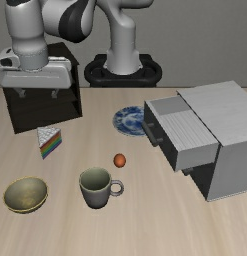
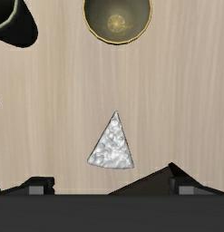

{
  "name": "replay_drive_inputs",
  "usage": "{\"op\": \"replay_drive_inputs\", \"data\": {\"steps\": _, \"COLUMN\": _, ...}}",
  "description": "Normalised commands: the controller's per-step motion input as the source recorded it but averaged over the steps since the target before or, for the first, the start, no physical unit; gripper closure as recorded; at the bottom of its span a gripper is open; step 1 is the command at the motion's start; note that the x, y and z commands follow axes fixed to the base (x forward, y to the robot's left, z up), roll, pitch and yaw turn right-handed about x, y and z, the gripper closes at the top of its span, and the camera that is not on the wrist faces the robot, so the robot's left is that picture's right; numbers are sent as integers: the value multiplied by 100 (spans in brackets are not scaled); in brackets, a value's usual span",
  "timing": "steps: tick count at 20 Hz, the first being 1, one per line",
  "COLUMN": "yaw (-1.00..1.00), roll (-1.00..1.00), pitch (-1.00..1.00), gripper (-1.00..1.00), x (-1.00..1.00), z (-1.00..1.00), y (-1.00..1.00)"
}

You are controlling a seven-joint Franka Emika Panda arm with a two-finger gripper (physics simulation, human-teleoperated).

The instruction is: Pick up the cake and place it on the top of the cabinet

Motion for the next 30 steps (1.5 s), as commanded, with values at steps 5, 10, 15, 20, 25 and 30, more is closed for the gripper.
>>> {"op": "replay_drive_inputs", "data": {"steps": 5, "yaw": 0, "roll": 0, "pitch": 0, "gripper": -100, "x": 0, "z": -100, "y": 0}}
{"op": "replay_drive_inputs", "data": {"steps": 10, "yaw": 0, "roll": 0, "pitch": 0, "gripper": -100, "x": 0, "z": -100, "y": 0}}
{"op": "replay_drive_inputs", "data": {"steps": 15, "yaw": 0, "roll": 0, "pitch": 0, "gripper": -100, "x": 0, "z": -100, "y": 0}}
{"op": "replay_drive_inputs", "data": {"steps": 20, "yaw": 0, "roll": 0, "pitch": 0, "gripper": -100, "x": 0, "z": -100, "y": 0}}
{"op": "replay_drive_inputs", "data": {"steps": 25, "yaw": 0, "roll": 0, "pitch": 0, "gripper": 100, "x": -60, "z": -20, "y": 0}}
{"op": "replay_drive_inputs", "data": {"steps": 30, "yaw": 0, "roll": 0, "pitch": 0, "gripper": 100, "x": 0, "z": 0, "y": 0}}
